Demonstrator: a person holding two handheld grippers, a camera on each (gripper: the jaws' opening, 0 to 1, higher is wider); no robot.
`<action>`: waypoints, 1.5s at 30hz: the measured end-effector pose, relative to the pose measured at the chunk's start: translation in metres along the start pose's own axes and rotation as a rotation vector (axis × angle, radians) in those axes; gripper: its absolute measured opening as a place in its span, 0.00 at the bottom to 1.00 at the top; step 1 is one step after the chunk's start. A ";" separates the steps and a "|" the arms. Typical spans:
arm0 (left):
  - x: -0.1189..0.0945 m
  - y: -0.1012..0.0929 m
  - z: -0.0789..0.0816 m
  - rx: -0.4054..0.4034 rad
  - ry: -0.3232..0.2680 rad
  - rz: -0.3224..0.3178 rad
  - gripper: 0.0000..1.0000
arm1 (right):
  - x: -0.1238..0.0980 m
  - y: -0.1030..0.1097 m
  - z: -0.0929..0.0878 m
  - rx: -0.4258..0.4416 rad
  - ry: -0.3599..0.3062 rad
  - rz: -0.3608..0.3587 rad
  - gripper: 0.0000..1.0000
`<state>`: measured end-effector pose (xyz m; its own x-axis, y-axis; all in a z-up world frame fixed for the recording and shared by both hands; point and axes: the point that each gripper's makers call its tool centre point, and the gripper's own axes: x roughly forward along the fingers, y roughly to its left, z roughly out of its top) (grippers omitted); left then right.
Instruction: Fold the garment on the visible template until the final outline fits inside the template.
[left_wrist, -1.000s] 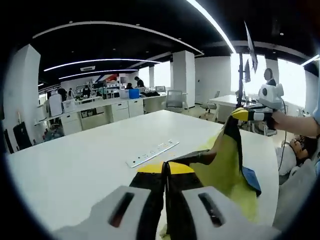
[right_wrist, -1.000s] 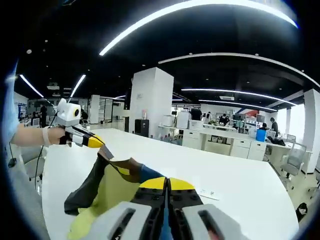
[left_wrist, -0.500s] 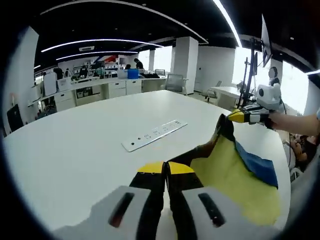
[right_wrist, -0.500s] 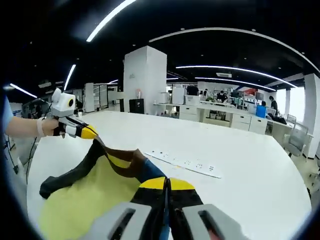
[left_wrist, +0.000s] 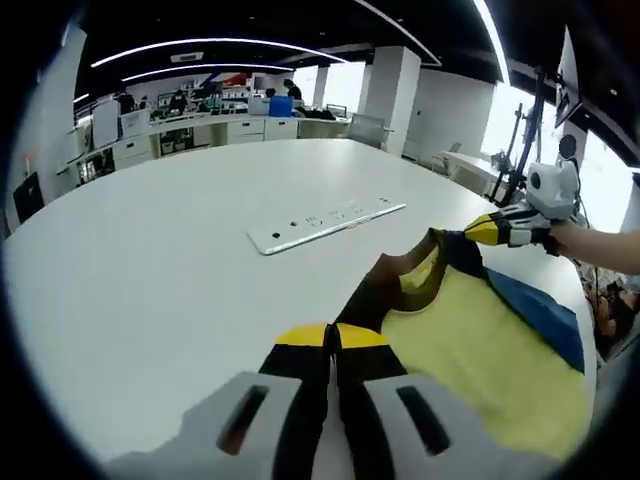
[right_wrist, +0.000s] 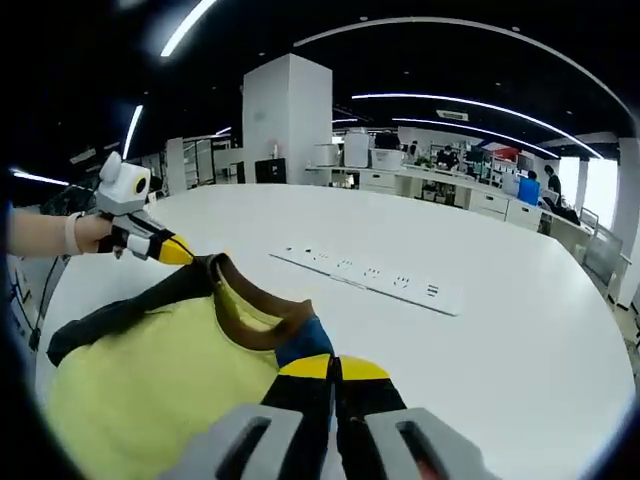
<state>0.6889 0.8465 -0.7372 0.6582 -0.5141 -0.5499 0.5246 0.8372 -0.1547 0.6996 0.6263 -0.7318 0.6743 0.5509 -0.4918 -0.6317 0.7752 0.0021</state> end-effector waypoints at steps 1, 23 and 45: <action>0.001 0.000 -0.001 -0.004 -0.001 0.001 0.00 | 0.011 -0.007 -0.001 0.005 0.006 0.000 0.00; 0.003 0.000 -0.018 0.031 0.081 0.036 0.00 | 0.033 -0.015 -0.022 0.040 0.060 0.026 0.00; -0.031 -0.031 -0.004 0.194 0.048 -0.049 0.74 | -0.012 0.037 -0.010 -0.029 0.054 0.213 0.75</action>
<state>0.6501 0.8374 -0.7189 0.6055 -0.5401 -0.5846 0.6527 0.7573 -0.0236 0.6641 0.6456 -0.7343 0.5031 0.6835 -0.5289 -0.7690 0.6333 0.0869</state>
